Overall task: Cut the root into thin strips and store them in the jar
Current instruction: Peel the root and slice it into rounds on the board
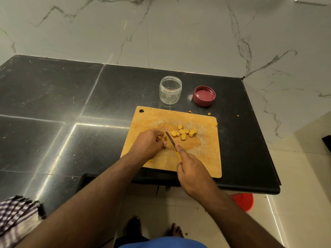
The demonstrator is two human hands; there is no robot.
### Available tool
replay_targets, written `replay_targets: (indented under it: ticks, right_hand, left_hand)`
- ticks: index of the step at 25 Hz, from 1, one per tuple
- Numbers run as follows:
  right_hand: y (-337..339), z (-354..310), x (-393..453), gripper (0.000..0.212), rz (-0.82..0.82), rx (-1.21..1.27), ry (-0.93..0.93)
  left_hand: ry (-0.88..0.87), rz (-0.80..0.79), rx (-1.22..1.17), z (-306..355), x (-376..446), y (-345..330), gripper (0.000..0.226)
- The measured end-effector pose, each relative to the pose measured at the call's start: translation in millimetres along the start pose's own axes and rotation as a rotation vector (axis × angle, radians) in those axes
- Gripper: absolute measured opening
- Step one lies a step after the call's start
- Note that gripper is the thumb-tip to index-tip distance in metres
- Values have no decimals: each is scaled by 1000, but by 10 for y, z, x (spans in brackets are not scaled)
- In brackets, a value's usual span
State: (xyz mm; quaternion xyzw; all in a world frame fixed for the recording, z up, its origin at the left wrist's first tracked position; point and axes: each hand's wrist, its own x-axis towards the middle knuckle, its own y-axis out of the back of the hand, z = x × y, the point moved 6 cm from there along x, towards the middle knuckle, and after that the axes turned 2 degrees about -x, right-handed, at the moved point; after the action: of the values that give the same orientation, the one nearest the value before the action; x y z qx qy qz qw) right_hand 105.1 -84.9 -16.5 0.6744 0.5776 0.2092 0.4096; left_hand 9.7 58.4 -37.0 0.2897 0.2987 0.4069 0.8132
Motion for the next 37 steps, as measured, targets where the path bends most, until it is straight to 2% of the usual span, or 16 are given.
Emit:
replay_targets:
  ticks: [8,12,17,23,28,32,37]
  right_hand:
    - [-100,-85,5,64,-50,-193,19]
    - [-98,-107,57,65,-67,-215,36]
    - [-64,-72,169,64,-110,-148,7]
    - [-110,-6,-25,59,-44,-29,2]
    - [-91,99,-269,58,1,-46,28]
    - [54,216,-240,56,56,117,-48]
    - [130,266,-243,55,78,224,-94]
  left_hand:
    - [-14,8,1,29,-24,18,39]
    - [-22,12,-3,29,-23,30,36]
    - [10,5,-24,-11,12,13,40]
    - [29,55,-16,-7,12,11,40]
    - [41,41,-31,-31,5,-3,43]
    - [68,16,-27,-32,26,-7,45]
    - [16,85,63,109,79,17,41]
